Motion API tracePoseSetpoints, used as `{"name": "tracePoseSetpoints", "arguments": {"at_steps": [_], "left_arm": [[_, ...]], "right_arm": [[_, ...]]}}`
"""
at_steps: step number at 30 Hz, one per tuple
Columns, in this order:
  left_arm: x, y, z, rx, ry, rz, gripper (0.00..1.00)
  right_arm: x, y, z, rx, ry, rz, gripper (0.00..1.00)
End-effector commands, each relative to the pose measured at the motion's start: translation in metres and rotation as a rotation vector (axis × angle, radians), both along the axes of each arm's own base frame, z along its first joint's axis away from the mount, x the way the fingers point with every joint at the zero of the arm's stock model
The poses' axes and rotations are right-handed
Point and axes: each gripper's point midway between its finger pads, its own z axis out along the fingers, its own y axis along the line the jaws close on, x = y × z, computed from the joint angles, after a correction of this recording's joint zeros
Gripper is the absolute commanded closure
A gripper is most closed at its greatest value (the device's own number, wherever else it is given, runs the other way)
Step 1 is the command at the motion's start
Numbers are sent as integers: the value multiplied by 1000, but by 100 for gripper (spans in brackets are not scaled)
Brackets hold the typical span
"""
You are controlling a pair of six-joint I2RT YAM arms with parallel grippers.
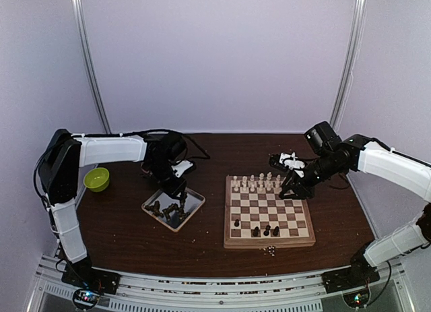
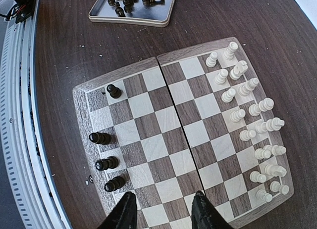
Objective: Set up the chess pieces on the board
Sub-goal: Pick up the chess pile from the storage box.
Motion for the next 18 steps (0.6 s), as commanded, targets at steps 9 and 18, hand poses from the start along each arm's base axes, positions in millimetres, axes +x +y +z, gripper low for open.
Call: {"name": "tracePoseSetpoints", "arguments": {"at_steps": [9,18], "left_arm": [[13,-14,-9,2,-11,0,67],[18,-20,-12,-1,-10,-19,72]], "right_arm": [[0,-4,-13,-33,21,0,61],[0,-4,-16,-40,34,-1,61]]}}
